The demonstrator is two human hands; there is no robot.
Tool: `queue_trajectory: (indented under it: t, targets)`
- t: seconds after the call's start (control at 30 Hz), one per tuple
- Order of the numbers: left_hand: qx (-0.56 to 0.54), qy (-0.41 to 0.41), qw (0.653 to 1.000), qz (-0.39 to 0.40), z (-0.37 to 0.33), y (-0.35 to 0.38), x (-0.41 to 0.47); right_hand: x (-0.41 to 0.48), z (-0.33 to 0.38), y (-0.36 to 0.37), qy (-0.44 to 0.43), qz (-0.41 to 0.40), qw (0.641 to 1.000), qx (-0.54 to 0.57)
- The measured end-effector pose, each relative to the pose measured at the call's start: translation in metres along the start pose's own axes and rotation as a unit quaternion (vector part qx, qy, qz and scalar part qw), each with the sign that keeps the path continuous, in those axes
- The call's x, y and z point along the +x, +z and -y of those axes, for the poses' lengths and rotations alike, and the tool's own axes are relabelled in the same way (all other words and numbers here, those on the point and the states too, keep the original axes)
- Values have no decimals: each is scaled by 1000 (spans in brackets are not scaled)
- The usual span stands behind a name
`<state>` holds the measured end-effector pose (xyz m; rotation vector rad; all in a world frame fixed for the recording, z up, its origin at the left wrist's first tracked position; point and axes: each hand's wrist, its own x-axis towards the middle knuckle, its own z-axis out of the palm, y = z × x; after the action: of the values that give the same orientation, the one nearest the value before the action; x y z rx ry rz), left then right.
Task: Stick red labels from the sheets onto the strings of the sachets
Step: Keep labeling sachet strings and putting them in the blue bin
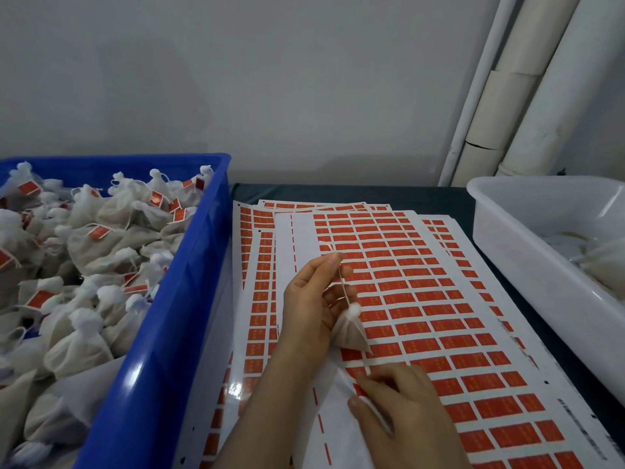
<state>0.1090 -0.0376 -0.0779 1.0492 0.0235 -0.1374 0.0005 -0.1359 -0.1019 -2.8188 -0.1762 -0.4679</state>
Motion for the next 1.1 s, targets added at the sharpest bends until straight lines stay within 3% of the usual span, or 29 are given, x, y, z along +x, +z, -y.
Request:
queue_trajectory:
  t: [0.13,0.17,0.23,0.3,0.7,1.1]
  targets:
    - [-4,-1,1000,7,1,0,1,-4,11,1,58,-103,977,176]
    - [-4,-1,1000,7,1,0,1,-4,10,-1,63,-81,975,199]
    - [-4,0,1000,9,1,0,0,-2,7,-4,49,36,990,126]
    - [-2,1,1000,9,2,0,0,-1,-2,-6,87,66,985,132]
    - [-2,-5,1000,18,3,-1,0,9,-5,-19,157,155,956,192]
    - [-1,-13,1000,13,2,-1,-1,30,-7,-38,263,283,886,257]
